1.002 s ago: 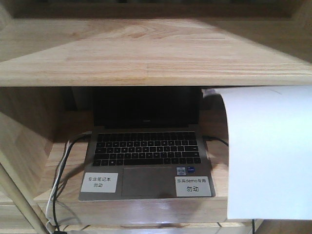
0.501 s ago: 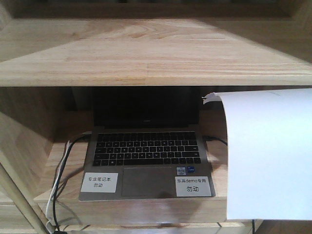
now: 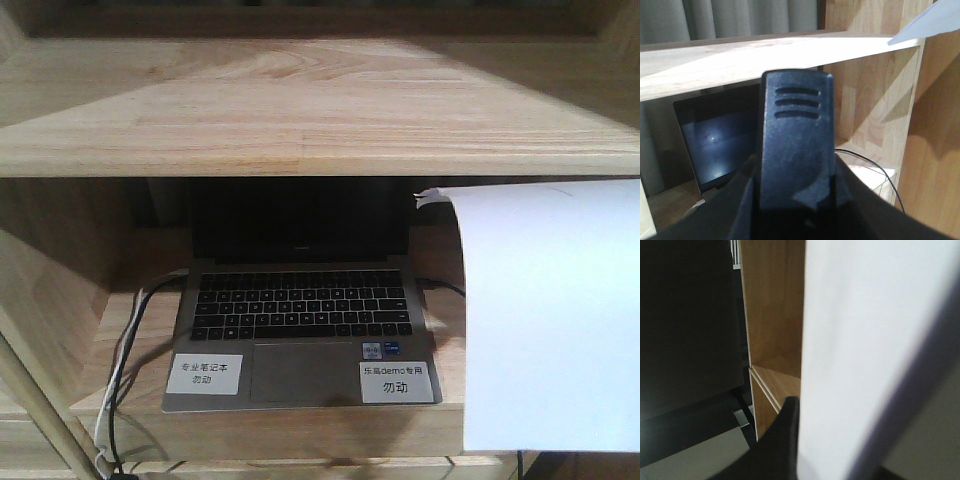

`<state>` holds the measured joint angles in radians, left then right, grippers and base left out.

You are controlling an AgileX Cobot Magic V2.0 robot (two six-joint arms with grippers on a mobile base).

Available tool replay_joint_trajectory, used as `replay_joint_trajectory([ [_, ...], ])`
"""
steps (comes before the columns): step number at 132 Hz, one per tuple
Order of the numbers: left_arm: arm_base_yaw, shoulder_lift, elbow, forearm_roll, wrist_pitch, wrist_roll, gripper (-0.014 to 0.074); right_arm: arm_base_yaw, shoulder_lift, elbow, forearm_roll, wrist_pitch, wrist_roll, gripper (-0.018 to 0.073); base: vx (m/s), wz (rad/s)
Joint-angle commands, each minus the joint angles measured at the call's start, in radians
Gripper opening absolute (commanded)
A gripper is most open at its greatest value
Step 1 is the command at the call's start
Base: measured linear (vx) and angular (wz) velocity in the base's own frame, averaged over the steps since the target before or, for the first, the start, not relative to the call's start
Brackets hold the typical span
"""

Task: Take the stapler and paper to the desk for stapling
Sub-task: 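Pinch the paper edge with the right gripper and pull it off the shelf, then drive the base away from the shelf toward the wooden desk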

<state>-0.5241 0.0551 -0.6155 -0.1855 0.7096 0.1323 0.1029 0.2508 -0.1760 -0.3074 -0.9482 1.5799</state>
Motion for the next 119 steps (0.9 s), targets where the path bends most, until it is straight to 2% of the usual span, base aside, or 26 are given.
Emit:
replay_joint_trajectory([
  [1,-0.002,0.013,-0.024,-0.017,-0.117,0.001,-0.0006,-0.004,0.012,-0.025,0.005,-0.038,-0.005,-0.0006,0.0,0.0],
  [53,-0.002,0.013,-0.024,-0.017,-0.117,0.001,-0.0006,-0.004,0.012,-0.025,0.005,-0.038,-0.005,-0.0006,-0.03,0.12],
  [119,-0.002,0.013,-0.024,-0.017,-0.117,0.001,-0.0006,-0.004,0.012,-0.025,0.005,-0.038,-0.005,-0.0006,-0.09,0.36],
])
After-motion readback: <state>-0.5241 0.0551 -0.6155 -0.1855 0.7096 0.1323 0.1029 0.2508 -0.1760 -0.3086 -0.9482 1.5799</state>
